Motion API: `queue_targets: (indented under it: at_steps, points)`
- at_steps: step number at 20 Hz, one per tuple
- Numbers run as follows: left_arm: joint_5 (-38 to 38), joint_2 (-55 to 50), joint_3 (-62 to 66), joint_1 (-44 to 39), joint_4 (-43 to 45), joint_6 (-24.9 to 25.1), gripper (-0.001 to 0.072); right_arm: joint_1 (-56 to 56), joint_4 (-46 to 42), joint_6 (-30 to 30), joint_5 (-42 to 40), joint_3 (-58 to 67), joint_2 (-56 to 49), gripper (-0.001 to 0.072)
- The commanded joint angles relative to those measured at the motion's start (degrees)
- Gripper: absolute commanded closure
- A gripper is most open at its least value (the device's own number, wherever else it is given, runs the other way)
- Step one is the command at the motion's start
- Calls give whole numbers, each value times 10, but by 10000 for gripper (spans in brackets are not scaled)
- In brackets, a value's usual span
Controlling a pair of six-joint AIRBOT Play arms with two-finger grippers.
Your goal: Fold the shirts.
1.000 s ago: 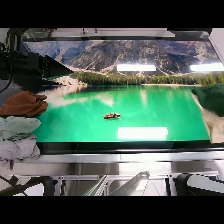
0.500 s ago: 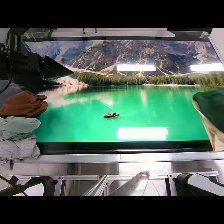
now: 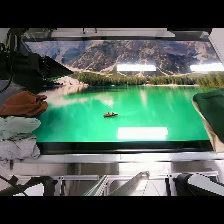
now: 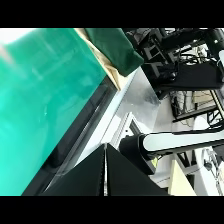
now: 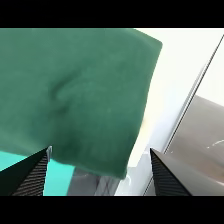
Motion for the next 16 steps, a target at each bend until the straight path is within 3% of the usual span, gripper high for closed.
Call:
queue_targets:
  at_steps: [1,7,8,9,10,13,16]
  points:
    - [1,0,1,0,-5,1,692,0,5,-9,-45,1,52,9]
    - [0,0,66,0,-4,1,691,33,130,-126,-49,1,179,10]
    - [1,0,84,0,0,-1,693,54,160,-139,-45,1,189,81]
    - [5,0,102,0,12,-13,697,86,187,-146,-40,1,196,432]
    - [9,0,118,0,34,-26,699,122,211,-150,-42,0,198,674]
    - [16,25,119,-2,141,-45,700,266,247,-148,-41,-2,198,684]
    - [28,110,-12,-2,166,-37,699,438,251,-124,-42,-35,211,686]
